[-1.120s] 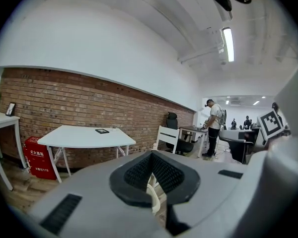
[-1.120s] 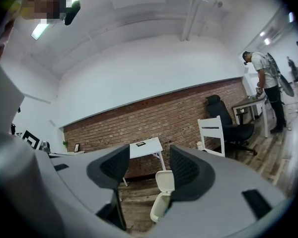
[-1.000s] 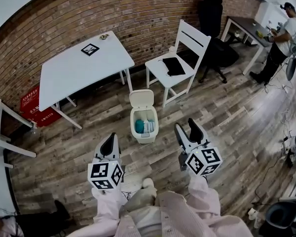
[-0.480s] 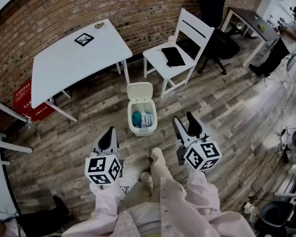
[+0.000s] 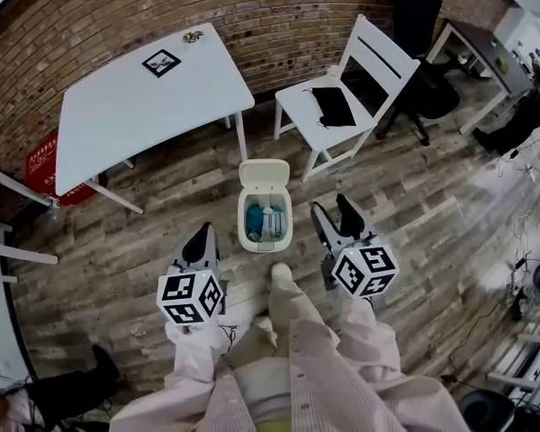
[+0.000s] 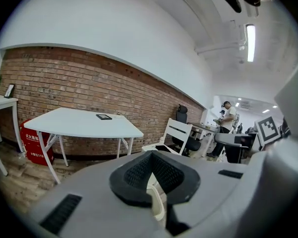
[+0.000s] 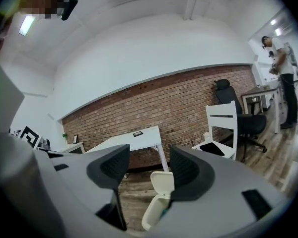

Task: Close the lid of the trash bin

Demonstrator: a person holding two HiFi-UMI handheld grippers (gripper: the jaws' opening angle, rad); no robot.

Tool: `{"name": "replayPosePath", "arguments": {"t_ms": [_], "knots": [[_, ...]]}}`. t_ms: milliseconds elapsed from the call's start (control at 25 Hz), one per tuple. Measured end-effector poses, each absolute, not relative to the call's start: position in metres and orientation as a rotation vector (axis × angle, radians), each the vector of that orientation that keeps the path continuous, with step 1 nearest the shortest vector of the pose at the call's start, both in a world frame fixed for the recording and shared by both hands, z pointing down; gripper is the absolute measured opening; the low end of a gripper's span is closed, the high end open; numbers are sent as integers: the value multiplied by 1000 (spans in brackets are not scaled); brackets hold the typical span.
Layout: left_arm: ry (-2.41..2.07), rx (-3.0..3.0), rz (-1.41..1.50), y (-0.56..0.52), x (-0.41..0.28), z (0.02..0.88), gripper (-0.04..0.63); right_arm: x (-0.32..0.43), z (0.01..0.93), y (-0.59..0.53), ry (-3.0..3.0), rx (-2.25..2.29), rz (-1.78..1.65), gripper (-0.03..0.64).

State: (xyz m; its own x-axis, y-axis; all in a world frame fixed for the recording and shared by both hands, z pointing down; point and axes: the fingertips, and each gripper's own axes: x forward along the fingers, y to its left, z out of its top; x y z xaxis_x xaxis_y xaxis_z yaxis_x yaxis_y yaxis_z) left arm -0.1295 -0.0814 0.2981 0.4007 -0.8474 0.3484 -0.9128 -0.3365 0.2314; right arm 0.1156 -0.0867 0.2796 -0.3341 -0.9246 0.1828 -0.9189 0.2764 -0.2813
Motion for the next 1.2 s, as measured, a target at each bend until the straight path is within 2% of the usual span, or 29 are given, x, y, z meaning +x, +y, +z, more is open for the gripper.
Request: {"name": "replayPosePath", "arguments": {"t_ms": [360,760,1200], "knots": [[-1531,2173,247,-134,-111,321,-8,120,311,-162,2636,-1712,-634,236],[-1614,2032,245,-170,-120,342,-8,108,353,-223,2862,-1560,-746,236],[-1582,1903,332,-194,-140,406,-8,68,404,-282,3191,-1396,-557,238]]}}
